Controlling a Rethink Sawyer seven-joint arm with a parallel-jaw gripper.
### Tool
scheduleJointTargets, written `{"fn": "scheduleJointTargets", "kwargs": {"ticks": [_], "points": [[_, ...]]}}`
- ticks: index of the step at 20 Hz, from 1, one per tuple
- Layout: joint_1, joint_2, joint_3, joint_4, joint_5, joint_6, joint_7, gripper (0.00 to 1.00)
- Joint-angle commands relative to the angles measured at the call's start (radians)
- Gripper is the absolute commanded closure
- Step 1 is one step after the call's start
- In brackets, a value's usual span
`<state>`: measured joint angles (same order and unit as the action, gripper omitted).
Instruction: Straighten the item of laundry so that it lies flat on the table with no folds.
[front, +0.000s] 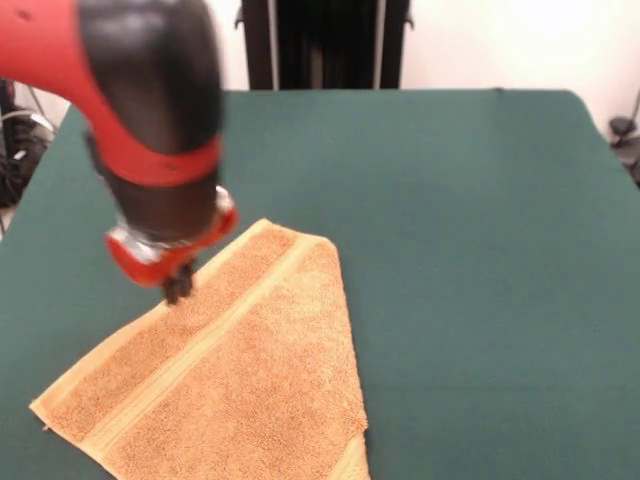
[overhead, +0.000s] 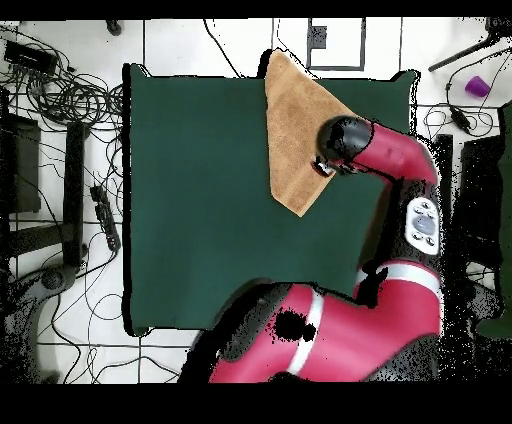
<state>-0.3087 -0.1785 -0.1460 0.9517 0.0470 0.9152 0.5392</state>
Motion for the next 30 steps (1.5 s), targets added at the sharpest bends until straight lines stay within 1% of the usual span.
{"fn": "scheduleJointTargets", "kwargs": {"ticks": [1, 2, 4, 7, 8, 10, 14, 17, 20, 25, 28, 30], "points": [[-0.038, -0.209, 0.1, 0.424, 0.031, -0.024, 0.157, 1.0], [-0.034, -0.237, 0.09, 0.467, 0.024, -0.035, 0.168, 1.0], [-0.049, -0.293, 0.107, 0.572, 0.047, -0.078, 0.197, 1.0], [-0.092, -0.353, 0.18, 0.721, 0.115, -0.206, 0.228, 1.0], [-0.092, -0.356, 0.189, 0.734, 0.123, -0.235, 0.243, 1.0], [-0.068, -0.338, 0.177, 0.699, 0.129, -0.239, 0.288, 1.0], [-0.029, -0.275, 0.169, 0.604, 0.149, -0.234, 0.327, 1.0], [-0.001, -0.197, 0.145, 0.485, 0.144, -0.19, 0.332, 1.0], [-0.011, -0.136, 0.161, 0.409, 0.154, -0.174, 0.301, 1.0], [-0.033, -0.048, 0.222, 0.334, 0.198, -0.214, 0.259, 1.0], [-0.008, 0.004, 0.205, 0.255, 0.195, -0.189, 0.273, 1.0], [-0.009, 0.022, 0.211, 0.231, 0.191, -0.186, 0.252, 1.0]]}}
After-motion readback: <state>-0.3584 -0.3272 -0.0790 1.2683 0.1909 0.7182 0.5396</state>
